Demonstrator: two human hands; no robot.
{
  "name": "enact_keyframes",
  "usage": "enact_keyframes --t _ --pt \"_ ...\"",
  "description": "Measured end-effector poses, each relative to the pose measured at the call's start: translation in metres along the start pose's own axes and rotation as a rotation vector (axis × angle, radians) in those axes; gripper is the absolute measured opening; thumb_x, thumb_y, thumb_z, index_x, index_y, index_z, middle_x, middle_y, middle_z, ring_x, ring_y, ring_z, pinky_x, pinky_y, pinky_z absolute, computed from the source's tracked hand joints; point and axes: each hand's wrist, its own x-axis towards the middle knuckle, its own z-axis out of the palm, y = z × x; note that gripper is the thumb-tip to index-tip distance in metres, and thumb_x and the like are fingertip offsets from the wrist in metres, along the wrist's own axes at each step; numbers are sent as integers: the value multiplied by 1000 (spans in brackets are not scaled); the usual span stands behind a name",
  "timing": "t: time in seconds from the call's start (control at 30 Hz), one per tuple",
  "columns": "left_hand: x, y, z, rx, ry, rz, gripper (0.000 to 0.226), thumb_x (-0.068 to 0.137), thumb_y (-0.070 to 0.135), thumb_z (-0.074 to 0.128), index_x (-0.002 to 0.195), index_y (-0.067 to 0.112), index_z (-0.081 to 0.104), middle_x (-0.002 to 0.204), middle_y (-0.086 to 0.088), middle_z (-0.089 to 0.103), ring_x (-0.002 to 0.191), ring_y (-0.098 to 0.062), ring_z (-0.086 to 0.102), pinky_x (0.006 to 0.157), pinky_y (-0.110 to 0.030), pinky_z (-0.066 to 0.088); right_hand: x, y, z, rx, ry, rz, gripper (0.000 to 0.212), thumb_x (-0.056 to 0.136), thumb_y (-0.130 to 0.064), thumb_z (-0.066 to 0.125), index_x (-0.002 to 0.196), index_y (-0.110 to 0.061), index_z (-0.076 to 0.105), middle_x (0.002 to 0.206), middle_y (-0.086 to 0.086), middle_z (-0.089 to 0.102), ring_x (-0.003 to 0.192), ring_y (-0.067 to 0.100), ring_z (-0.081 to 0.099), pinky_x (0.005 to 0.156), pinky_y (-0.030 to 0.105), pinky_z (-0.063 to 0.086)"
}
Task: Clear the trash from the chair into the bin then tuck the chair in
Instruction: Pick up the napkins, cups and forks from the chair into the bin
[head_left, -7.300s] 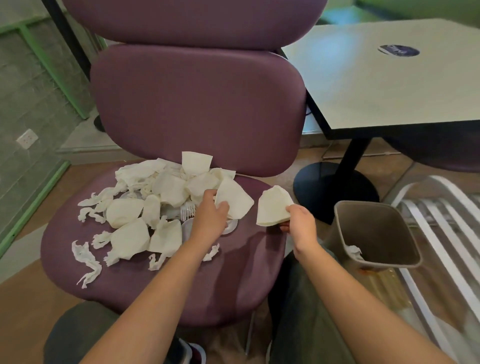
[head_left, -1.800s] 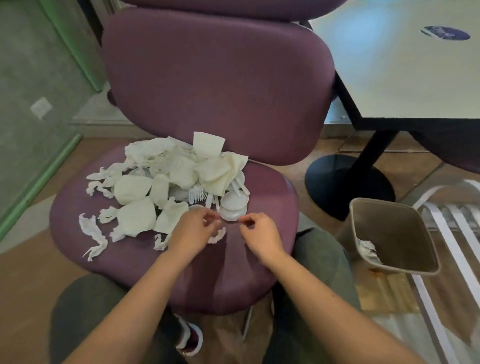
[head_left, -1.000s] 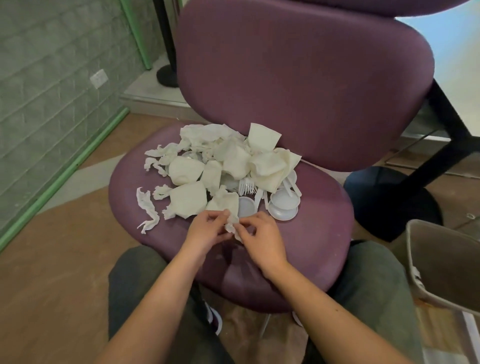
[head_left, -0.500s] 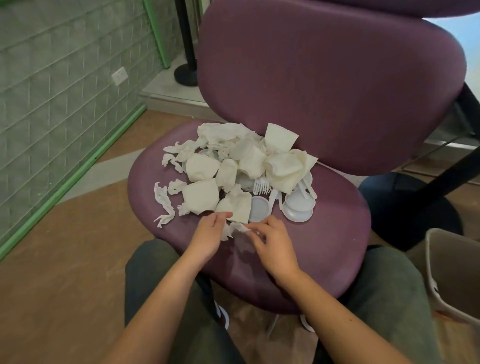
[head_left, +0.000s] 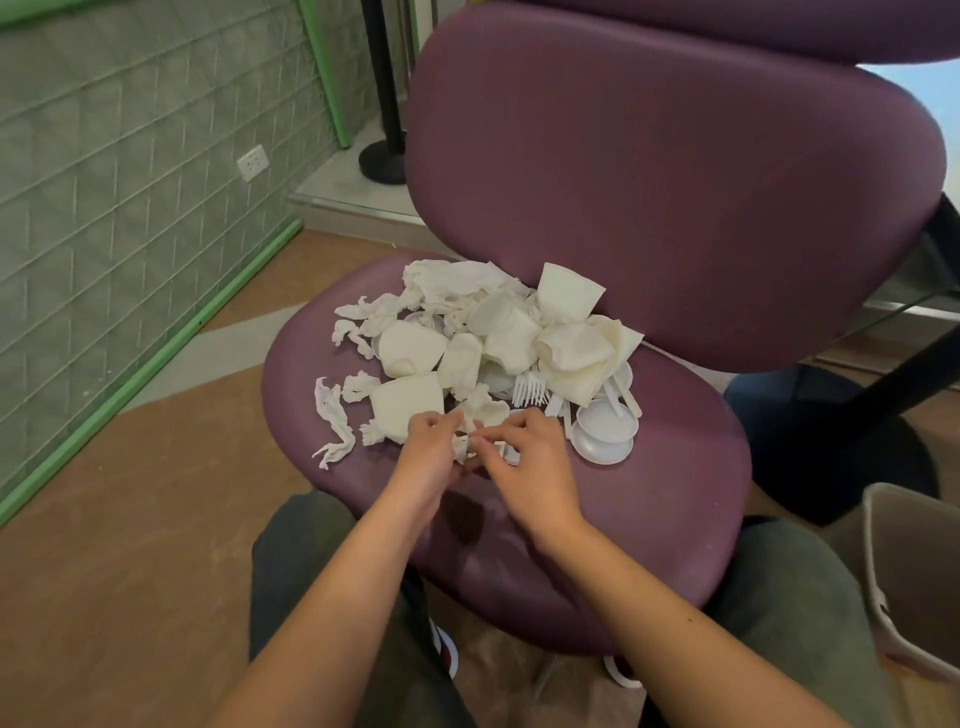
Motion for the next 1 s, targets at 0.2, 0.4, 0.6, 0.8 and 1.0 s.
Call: enact_keyframes --t 0.2,0.4,0.6,0.8,1.0 --pt "28 18 -14 117 203 71 14 100 22 47 101 15 35 83 -10 50 58 -13 43 50 -24 42 46 -2 11 -150 13 7 19 88 -24 58 105 -23 67 100 -2 58 102 19 48 90 32 41" --pt "32 25 -20 324 120 83 28 92 38 60 115 24 53 129 -25 57 117 -44 55 96 -51 47 68 15 30 -507 -156 4 38 89 -24 56 126 -25 58 120 4 52 111 27 44 94 36 39" --pt "34 22 -15 351 64 60 32 102 27 40 125 16 59 79 0 53 56 -10 41 51 -24 33 66 8 15 -176 51 -25 16 93 -17 58 105 -19 68 100 -4 62 99 19 52 76 14 37" --pt "21 30 2 111 -57 -170 42 94 60 44 100 21 59 77 1 53 53 -9 38 47 -21 29 31 -31 -20 510 -3 181 16 91 -15 63 94 -31 64 92 -6 70 92 12 66 81 26 49" --pt "9 20 16 42 -321 -178 47 95 52 48 111 13 67 87 4 66 57 -4 49 53 -20 32 15 -17 -9 109 88 111 4 84 -26 70 86 -28 67 89 -16 55 93 7 49 78 25 39"
